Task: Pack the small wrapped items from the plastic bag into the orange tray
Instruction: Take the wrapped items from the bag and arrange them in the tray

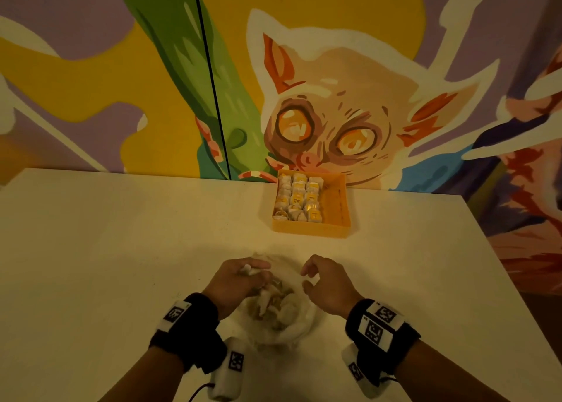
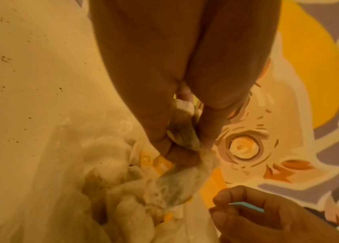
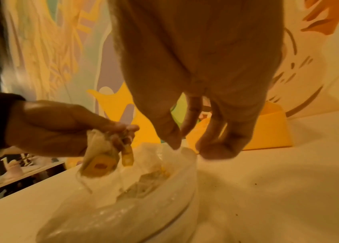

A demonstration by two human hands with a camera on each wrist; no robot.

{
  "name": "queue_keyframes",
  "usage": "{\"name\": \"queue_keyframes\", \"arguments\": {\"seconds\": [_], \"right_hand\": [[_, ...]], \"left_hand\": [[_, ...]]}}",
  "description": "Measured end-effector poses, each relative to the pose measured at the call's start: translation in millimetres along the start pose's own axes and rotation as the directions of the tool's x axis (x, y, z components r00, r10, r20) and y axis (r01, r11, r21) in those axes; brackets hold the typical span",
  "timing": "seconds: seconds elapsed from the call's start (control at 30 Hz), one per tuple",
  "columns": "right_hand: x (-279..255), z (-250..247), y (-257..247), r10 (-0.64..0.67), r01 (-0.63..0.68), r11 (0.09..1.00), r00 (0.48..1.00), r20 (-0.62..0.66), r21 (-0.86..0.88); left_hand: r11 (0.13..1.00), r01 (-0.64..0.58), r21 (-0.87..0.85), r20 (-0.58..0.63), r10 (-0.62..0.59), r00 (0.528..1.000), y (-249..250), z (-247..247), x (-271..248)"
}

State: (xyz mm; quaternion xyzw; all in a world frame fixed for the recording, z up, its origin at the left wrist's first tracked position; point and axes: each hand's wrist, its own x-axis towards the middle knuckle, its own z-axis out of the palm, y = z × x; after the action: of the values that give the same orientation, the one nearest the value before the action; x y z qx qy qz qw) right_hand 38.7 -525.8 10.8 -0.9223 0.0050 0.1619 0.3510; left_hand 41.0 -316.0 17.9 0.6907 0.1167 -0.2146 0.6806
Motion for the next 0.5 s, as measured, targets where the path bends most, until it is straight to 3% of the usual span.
{"name": "queue_keyframes", "arguments": {"seconds": [0.03, 0.1, 0.2, 0.27, 0.43, 0.5], "right_hand": [[-1.6, 1.0, -4.5, -0.055, 0.055, 0.998, 0.998, -0.021, 0.007], [-5.0, 3.6, -16.7, -0.114, 0.103, 0.982, 0.992, 0.06, 0.159], [-9.6, 8.4, -35.8, -0.087, -0.05, 0.901, 0.952, 0.292, 0.431], [-13.5, 11.7, -44.5, -0.067, -0.164, 0.809, 0.929, 0.365, 0.564], [-14.2, 24.5, -49.9, -0.133, -0.012, 0.824, 0.968, 0.212, 0.567], [-11.7, 27.3, -50.0, -0.089, -0.037, 0.8, 0.98, 0.179, 0.599]], "left_hand": [[0.999, -0.004, -0.037, 0.001, 0.004, 1.0, 2.2, -0.5, -1.1], [0.994, -0.007, -0.106, 0.003, 0.007, 1.0, 7.1, -0.5, -2.5], [0.973, -0.011, -0.23, 0.039, 0.021, 0.999, 14.0, 0.8, -3.8], [0.965, -0.016, -0.261, 0.049, 0.03, 0.998, 19.1, 1.6, -5.0], [0.964, -0.039, -0.262, 0.017, 0.045, 0.999, 23.8, 1.7, -6.1], [0.967, -0.041, -0.252, -0.014, 0.039, 0.999, 22.1, 0.6, -5.9]]}}
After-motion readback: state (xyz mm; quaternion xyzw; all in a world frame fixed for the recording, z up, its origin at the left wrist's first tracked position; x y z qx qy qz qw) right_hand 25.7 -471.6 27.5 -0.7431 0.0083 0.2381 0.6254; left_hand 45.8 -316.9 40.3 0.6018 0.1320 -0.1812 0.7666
